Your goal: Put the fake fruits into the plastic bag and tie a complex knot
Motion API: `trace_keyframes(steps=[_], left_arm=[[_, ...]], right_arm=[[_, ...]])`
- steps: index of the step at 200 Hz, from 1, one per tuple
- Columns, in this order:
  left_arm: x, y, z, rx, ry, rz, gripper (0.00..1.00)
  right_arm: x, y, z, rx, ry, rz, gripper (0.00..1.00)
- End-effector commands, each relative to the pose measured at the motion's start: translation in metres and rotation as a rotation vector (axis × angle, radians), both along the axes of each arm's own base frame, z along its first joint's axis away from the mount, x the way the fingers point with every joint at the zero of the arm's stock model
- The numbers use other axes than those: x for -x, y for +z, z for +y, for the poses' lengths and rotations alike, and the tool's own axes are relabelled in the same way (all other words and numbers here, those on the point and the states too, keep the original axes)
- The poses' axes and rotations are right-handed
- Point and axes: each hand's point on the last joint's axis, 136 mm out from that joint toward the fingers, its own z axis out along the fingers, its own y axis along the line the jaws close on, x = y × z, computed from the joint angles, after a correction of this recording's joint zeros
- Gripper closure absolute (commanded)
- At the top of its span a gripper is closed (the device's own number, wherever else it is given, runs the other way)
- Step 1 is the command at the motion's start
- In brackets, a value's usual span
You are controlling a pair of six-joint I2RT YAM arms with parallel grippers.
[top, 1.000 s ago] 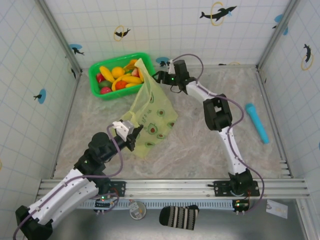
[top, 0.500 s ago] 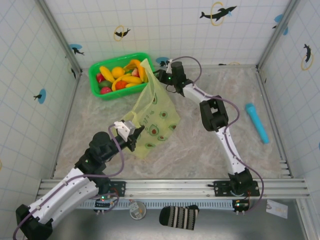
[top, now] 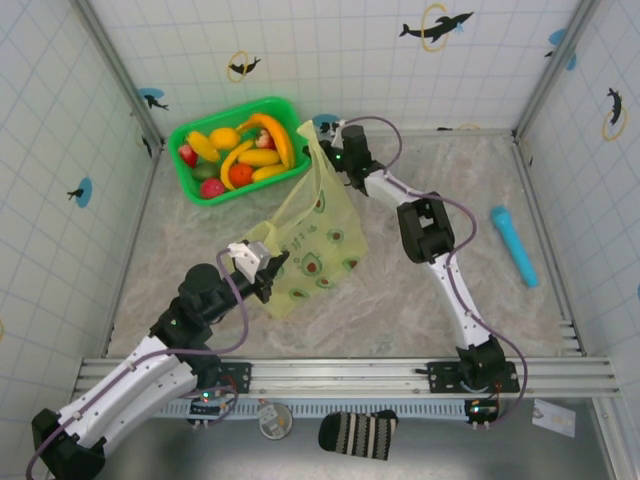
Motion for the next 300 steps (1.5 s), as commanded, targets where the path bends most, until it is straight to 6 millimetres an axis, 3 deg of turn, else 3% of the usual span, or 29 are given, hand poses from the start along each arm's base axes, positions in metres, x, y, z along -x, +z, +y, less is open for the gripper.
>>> trace_keyframes(steps=[1, 44, 62, 69, 99, 136, 175, 216, 248, 267, 300], left_arm=[[0.0, 0.003, 0.001, 0.006, 0.006, -0.034, 1.0], [-0.001, 0.005, 0.004, 0.012, 0.022, -0.043, 1.0], [-0.002, 0.006, 0.005, 0.015, 0.029, -0.047, 1.0], [-0.001, 0.007, 0.005, 0.018, 0.029, -0.05, 1.0], [-0.001, 0.009, 0.007, 0.024, 0.037, -0.056, 1.0], [-0.005, 0.013, 0.011, 0.043, 0.072, -0.068, 1.0], [-0.014, 0.018, 0.027, 0.079, 0.178, -0.112, 1.0], [-0.028, 0.025, 0.052, 0.085, 0.338, -0.137, 1.0], [-0.035, 0.031, 0.068, 0.073, 0.439, -0.15, 1.0], [-0.041, 0.043, 0.079, 0.096, 0.514, -0.143, 1.0], [-0.039, 0.063, 0.059, 0.063, 0.416, -0.17, 1.0]], right_arm=[[-0.002, 0.012, -0.012, -0.01, -0.046, -0.033, 1.0], [0.009, 0.056, -0.058, -0.008, -0.237, -0.077, 1.0], [0.02, 0.057, -0.089, 0.009, -0.337, -0.057, 1.0], [0.025, 0.074, -0.101, 0.002, -0.368, -0.072, 1.0], [0.053, 0.084, -0.163, 0.059, -0.491, -0.066, 1.0], [0.093, 0.075, -0.247, 0.128, -0.598, -0.025, 1.0], [0.133, 0.065, -0.322, 0.207, -0.67, 0.005, 1.0], [0.164, 0.053, -0.383, 0.267, -0.731, 0.06, 1.0], [0.182, 0.043, -0.415, 0.268, -0.77, 0.105, 1.0], [0.186, 0.041, -0.422, 0.284, -0.782, 0.107, 0.86], [0.183, 0.062, -0.42, 0.287, -0.769, 0.058, 0.52]])
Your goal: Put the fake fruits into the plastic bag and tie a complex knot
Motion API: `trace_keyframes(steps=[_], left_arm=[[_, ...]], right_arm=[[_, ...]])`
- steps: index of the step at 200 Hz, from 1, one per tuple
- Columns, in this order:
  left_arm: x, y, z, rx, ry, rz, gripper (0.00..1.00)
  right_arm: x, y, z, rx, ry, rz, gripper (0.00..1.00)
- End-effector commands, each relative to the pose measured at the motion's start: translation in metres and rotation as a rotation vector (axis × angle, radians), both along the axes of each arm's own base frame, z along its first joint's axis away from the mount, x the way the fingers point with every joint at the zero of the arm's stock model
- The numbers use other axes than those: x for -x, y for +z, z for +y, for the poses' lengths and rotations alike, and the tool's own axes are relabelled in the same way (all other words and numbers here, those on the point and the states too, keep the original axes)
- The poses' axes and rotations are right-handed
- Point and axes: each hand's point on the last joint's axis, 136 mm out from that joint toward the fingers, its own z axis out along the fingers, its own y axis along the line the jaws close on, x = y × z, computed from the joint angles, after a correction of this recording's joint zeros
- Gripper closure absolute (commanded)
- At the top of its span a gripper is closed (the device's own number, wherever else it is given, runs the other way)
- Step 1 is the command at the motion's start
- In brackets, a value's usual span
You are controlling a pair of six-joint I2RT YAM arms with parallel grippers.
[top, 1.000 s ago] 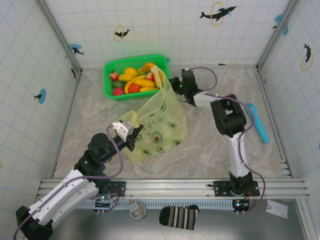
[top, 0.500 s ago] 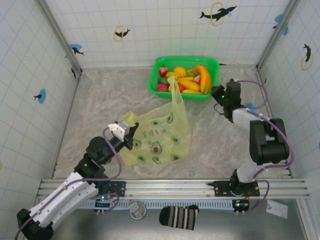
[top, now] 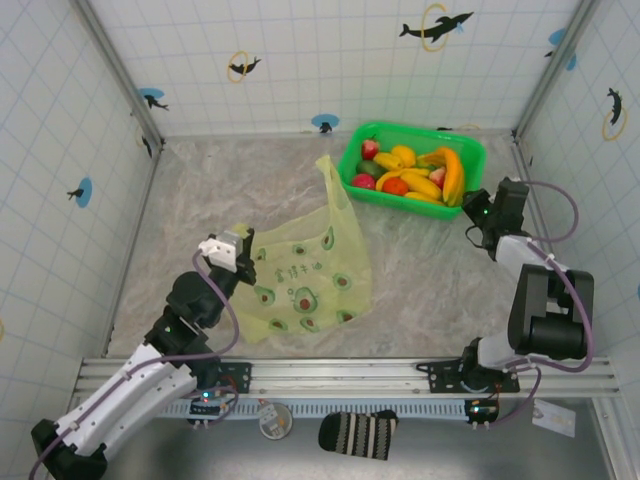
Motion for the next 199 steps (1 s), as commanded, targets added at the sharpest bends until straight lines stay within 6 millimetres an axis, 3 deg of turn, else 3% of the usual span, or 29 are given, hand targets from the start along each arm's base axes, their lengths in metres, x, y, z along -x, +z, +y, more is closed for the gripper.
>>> trace_keyframes(steps=[1, 23, 47, 71, 98, 101, 106, 125, 144, 170, 177, 199], left_arm=[[0.001, 0.03, -0.007, -0.016, -0.03, -0.051, 1.0], [-0.011, 0.05, -0.019, -0.061, -0.043, -0.06, 1.0], [-0.028, 0.075, -0.036, -0.095, -0.048, -0.073, 1.0], [-0.049, 0.103, -0.05, -0.104, -0.039, -0.108, 1.0], [-0.071, 0.144, -0.068, -0.08, -0.09, -0.173, 1.0], [-0.073, 0.142, -0.072, -0.084, -0.105, -0.168, 1.0], [-0.073, 0.161, -0.075, -0.064, -0.125, -0.197, 1.0], [-0.064, 0.182, -0.092, -0.044, -0.236, -0.226, 1.0], [-0.035, 0.176, -0.113, -0.065, -0.438, -0.241, 1.0], [0.011, 0.141, -0.129, -0.114, -0.697, -0.23, 1.0], [0.021, 0.125, -0.13, -0.122, -0.742, -0.209, 1.0], [0.046, 0.099, -0.126, -0.135, -0.83, -0.185, 1.0]], right_arm=[[-0.003, 0.036, 0.002, 0.063, 0.033, -0.1, 0.52], [-0.001, 0.065, 0.003, 0.135, 0.03, -0.147, 0.36], [0.006, 0.107, 0.024, 0.311, 0.064, -0.204, 0.34], [0.023, 0.148, 0.077, 0.429, 0.183, -0.316, 0.41], [0.049, 0.18, 0.14, 0.389, 0.405, -0.452, 0.58], [0.053, 0.186, 0.147, 0.383, 0.435, -0.472, 0.59], [0.06, 0.193, 0.161, 0.372, 0.492, -0.505, 0.61], [0.094, 0.219, 0.202, 0.379, 0.642, -0.619, 0.72], [0.129, 0.242, 0.232, 0.381, 0.766, -0.719, 0.76], [0.159, 0.258, 0.257, 0.396, 0.847, -0.799, 0.79], [0.163, 0.251, 0.265, 0.419, 0.876, -0.775, 0.79], [0.17, 0.241, 0.281, 0.48, 0.907, -0.752, 0.83]])
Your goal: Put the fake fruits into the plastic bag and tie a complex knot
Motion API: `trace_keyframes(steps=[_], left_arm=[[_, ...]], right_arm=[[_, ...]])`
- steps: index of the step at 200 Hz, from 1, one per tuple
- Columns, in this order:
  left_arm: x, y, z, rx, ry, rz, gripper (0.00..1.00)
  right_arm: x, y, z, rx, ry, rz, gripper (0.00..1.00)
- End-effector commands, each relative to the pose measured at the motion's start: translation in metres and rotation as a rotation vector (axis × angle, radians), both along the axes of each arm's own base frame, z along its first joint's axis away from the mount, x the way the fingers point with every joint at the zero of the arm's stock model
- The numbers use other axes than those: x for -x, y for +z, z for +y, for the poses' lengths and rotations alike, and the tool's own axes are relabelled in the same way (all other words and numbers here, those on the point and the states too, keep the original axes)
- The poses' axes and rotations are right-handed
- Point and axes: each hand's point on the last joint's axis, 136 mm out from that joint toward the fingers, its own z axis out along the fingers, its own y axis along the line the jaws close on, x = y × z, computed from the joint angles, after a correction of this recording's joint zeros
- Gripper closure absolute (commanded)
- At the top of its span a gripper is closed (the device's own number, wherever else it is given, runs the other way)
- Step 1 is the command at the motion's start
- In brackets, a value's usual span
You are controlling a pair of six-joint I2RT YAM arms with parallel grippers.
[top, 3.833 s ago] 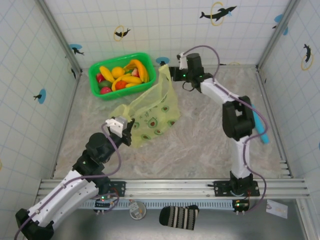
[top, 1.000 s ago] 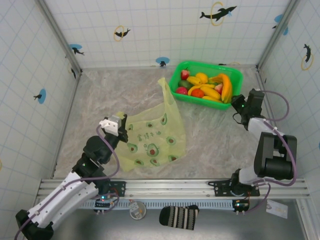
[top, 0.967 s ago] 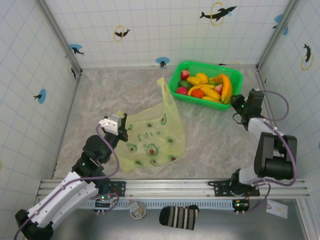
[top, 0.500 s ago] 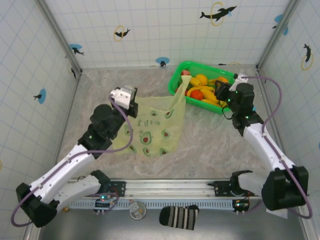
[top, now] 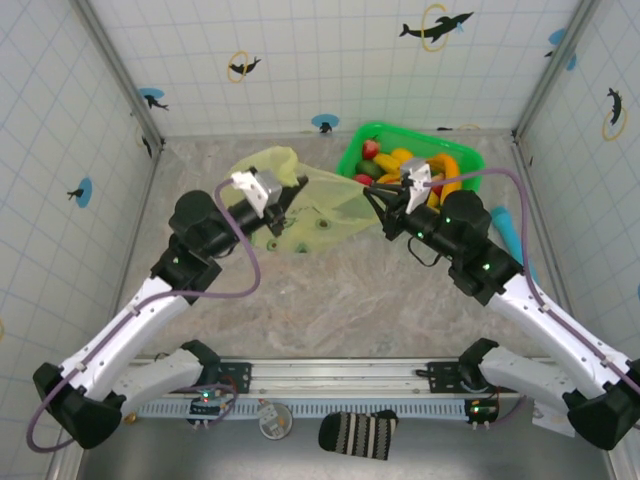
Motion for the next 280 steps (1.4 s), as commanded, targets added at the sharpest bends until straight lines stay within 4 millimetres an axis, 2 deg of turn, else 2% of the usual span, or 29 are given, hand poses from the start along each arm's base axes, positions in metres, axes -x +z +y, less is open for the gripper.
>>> trace_keyframes(steps=[1, 26, 40, 57, 82, 103, 125, 144, 149, 161, 174, 179, 187, 189, 199, 211, 250, 280], left_arm=[[0.045, -0.032, -0.008, -0.067, -0.223, 0.002, 1.0], [0.063, -0.058, -0.003, -0.116, -0.277, 0.048, 1.0], [0.069, -0.079, 0.0, -0.149, -0.289, 0.09, 1.0], [0.069, -0.094, 0.004, -0.148, -0.264, 0.125, 1.0], [0.076, -0.094, 0.007, -0.103, -0.278, 0.131, 1.0], [0.084, -0.1, 0.004, -0.104, -0.332, 0.164, 1.0], [0.085, -0.108, 0.005, -0.113, -0.328, 0.18, 1.0], [0.084, -0.106, 0.009, -0.092, -0.304, 0.161, 1.0], [0.085, -0.105, 0.01, -0.086, -0.299, 0.154, 1.0], [0.088, -0.106, 0.011, -0.078, -0.307, 0.15, 1.0], [0.091, -0.109, 0.01, -0.082, -0.325, 0.161, 1.0], [0.092, -0.11, 0.01, -0.086, -0.327, 0.166, 1.0], [0.091, -0.111, 0.011, -0.088, -0.318, 0.165, 1.0], [0.09, -0.111, 0.011, -0.088, -0.312, 0.164, 1.0], [0.087, -0.112, 0.013, -0.086, -0.284, 0.153, 1.0], [0.082, -0.107, 0.017, -0.072, -0.24, 0.128, 1.0], [0.061, -0.097, 0.035, -0.014, -0.057, 0.09, 1.0], [0.055, -0.099, 0.043, 0.012, 0.006, 0.079, 1.0]], right_arm=[[0.006, -0.001, 0.011, 0.093, -0.003, -0.04, 0.83], [0.011, -0.02, 0.02, 0.162, -0.005, -0.005, 0.83], [0.012, -0.038, 0.026, 0.199, 0.028, 0.04, 0.85], [0.015, -0.065, 0.038, 0.231, 0.072, 0.108, 0.88], [0.016, -0.085, 0.055, 0.207, 0.108, 0.168, 0.91], [0.006, -0.106, 0.078, 0.236, 0.142, 0.234, 0.92], [-0.008, -0.134, 0.099, 0.27, 0.145, 0.302, 0.91], [-0.02, -0.159, 0.112, 0.301, 0.13, 0.352, 0.9], [-0.023, -0.164, 0.114, 0.301, 0.122, 0.357, 0.88], [-0.032, -0.174, 0.117, 0.298, 0.088, 0.364, 0.76], [-0.045, -0.176, 0.12, 0.288, 0.04, 0.326, 0.55], [-0.046, -0.178, 0.122, 0.304, 0.039, 0.295, 0.41], [-0.045, -0.18, 0.123, 0.334, 0.021, 0.22, 0.04], [-0.045, -0.181, 0.123, 0.341, 0.014, 0.2, 0.01], [-0.04, -0.187, 0.124, 0.389, 0.01, 0.123, 0.0], [-0.04, -0.206, 0.123, 0.459, 0.014, 0.149, 0.0], [-0.041, -0.259, 0.084, 0.647, -0.113, 0.187, 0.0], [-0.029, -0.288, 0.072, 0.719, -0.085, 0.232, 0.01]])
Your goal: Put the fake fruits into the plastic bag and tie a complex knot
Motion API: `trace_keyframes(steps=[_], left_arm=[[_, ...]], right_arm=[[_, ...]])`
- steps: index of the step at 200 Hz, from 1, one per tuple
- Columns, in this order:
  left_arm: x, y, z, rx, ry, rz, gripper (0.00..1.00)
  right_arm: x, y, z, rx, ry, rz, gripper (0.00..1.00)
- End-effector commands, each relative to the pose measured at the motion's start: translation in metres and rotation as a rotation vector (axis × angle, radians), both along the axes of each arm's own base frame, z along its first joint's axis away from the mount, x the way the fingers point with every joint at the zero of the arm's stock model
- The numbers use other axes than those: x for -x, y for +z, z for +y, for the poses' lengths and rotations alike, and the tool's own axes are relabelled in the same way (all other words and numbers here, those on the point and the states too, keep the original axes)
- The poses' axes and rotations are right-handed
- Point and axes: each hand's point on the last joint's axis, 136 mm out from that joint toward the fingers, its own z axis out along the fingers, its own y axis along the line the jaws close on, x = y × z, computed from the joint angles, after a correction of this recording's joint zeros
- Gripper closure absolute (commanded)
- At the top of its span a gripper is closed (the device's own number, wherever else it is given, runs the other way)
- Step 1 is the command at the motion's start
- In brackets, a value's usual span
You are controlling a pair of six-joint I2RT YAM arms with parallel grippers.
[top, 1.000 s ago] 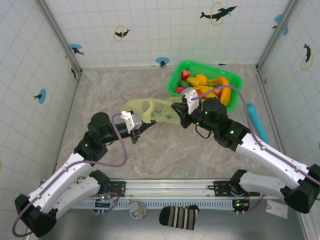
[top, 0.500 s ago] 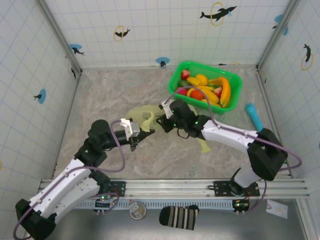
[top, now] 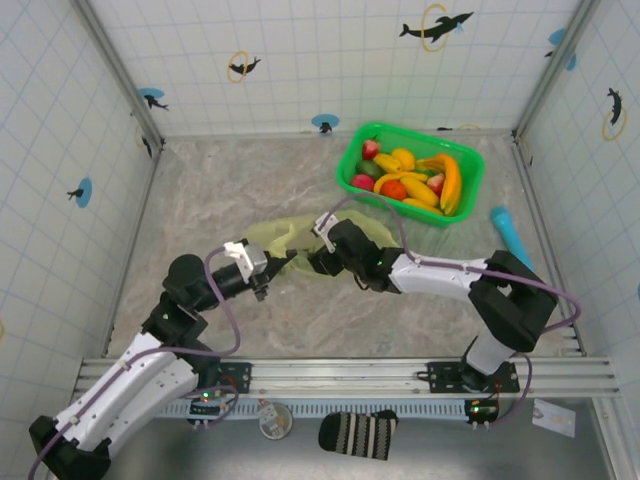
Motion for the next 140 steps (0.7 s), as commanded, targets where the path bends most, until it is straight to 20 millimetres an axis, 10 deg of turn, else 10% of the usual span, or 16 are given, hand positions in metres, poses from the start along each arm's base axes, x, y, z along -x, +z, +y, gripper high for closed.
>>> trace_keyframes(steps=[1, 30, 91, 140], left_arm=[[-0.012, 0.004, 0.008, 0.036, 0.088, -0.011, 1.0], [-0.012, -0.019, -0.001, -0.026, 0.042, 0.05, 1.0], [-0.018, -0.044, -0.005, -0.061, 0.048, 0.136, 1.0], [-0.052, -0.037, -0.002, -0.029, 0.19, 0.223, 1.0]], right_arm=[[0.003, -0.024, -0.015, 0.088, -0.018, 0.011, 0.01], [0.002, -0.004, -0.01, 0.04, -0.016, -0.009, 0.01], [-0.02, 0.132, 0.01, -0.285, -0.018, -0.164, 0.03], [0.007, 0.16, 0.01, -0.472, 0.147, -0.023, 0.11]])
